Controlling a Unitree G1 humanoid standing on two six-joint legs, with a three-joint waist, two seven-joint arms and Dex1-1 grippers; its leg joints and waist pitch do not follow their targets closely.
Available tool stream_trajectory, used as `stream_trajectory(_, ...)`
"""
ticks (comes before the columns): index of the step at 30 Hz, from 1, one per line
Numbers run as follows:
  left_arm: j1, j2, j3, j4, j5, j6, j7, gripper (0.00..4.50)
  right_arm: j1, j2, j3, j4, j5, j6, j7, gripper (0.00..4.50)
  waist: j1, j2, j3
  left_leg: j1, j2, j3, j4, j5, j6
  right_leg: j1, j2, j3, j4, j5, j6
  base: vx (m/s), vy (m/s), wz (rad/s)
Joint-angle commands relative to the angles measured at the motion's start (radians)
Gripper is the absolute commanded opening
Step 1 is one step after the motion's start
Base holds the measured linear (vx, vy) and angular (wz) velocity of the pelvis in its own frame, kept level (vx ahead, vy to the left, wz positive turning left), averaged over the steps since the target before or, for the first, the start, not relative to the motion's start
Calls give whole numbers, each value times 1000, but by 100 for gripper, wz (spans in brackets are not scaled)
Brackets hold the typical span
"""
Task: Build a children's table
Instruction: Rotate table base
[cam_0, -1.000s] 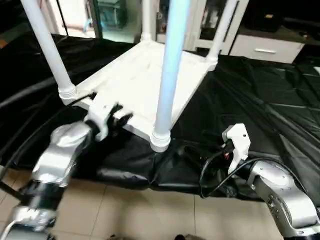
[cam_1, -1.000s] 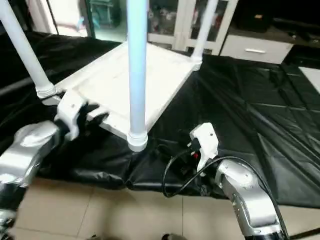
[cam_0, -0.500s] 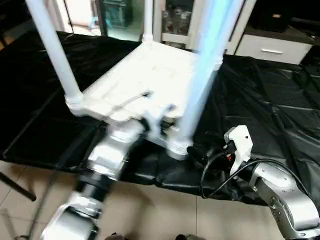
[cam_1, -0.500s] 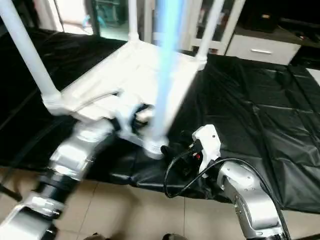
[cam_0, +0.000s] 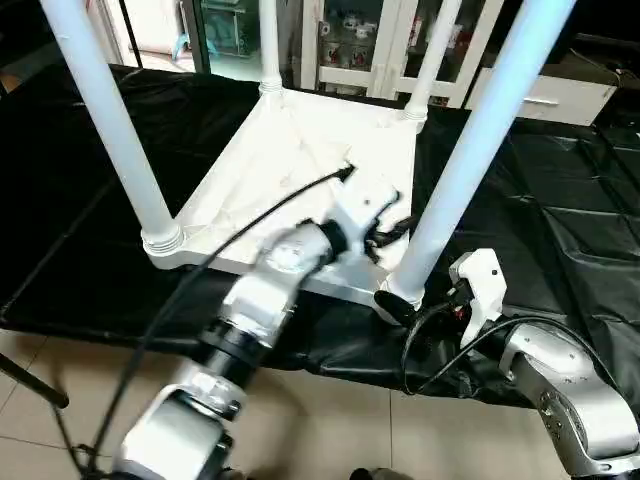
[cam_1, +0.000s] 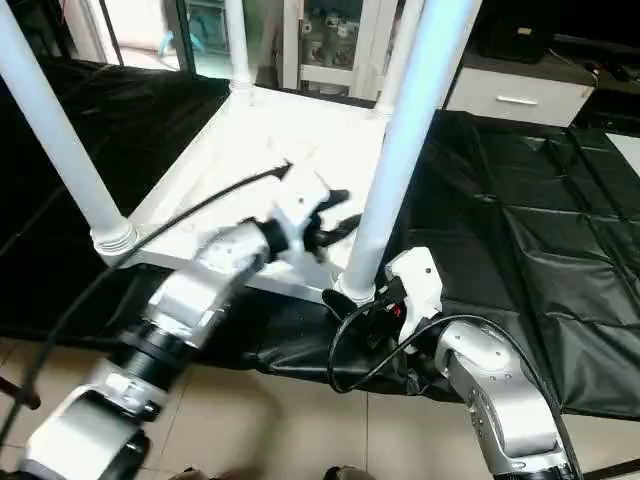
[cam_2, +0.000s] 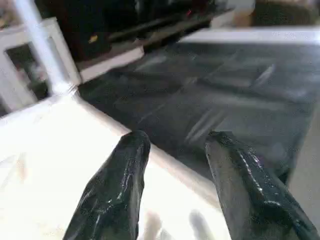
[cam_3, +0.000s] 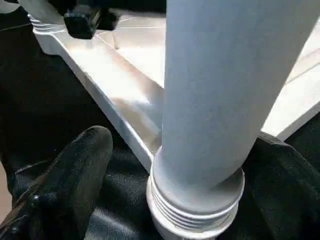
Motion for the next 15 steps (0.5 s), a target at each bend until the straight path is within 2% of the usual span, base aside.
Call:
stream_trajectory(1,32,73,1,-33,14,12,-105,224,8,-13,-9,-15,1,-16,9,422,6,-9,-84,-8,37,-9,-71,-78,87,67,-49,40,-62,-245,-168,0,0,0)
stream_trajectory(2,60,135,-22,-66,7,8,-199,224,8,-13,-12,-13,2,-17,8,422,7,-8,-83,-7,39,-11,-74,-81,76,67,-51,40,-60,-254,-164,0,0,0)
stream_trajectory(3,70,156,-30,-78,4,5,-233,224,8,-12,-13,-12,2,-18,8,422,4,-3,-83,-3,41,-10,-75,-85,66,63,-50,42,-57,-248,-168,0,0,0)
stream_trajectory(4,82,183,-40,-90,-3,2,-275,224,7,-11,-16,-10,3,-18,7,422,2,-7,-82,-1,40,-8,-75,-88,64,60,-48,42,-58,-245,-170,0,0,0)
stream_trajectory(5,93,204,-47,-100,-13,3,-312,224,6,-10,-18,-8,5,-17,7,422,3,-2,-82,3,41,-6,-75,-90,59,57,-48,43,-54,-225,-183,0,0,0)
stream_trajectory(7,110,255,-71,-85,-7,-15,-371,224,2,-8,-19,-1,7,-18,9,422,12,1,-81,16,44,0,-76,-92,55,49,-46,45,-49,-180,-213,0,0,0)
stream_trajectory(8,109,265,-80,-67,5,-29,-380,224,1,-8,-17,1,6,-20,10,422,14,1,-80,14,43,0,-76,-93,54,51,-45,45,-48,-173,-216,0,0,0)
stream_trajectory(9,107,273,-91,-47,16,-43,-395,224,0,-7,-14,3,5,-21,13,422,16,0,-80,7,43,-1,-78,-96,51,57,-48,45,-46,-170,-215,0,0,0)
stream_trajectory(11,102,283,-101,-28,34,-62,-402,224,-2,-7,-12,5,5,-21,15,422,18,2,-79,6,42,-2,-79,-115,40,59,-51,46,-49,-195,-205,0,0,0)
stream_trajectory(15,72,280,-109,51,79,-113,-403,224,-7,-6,-10,8,4,-24,16,422,19,2,-77,6,41,-6,-83,-166,12,62,-56,46,-62,-294,-161,0,0,0)
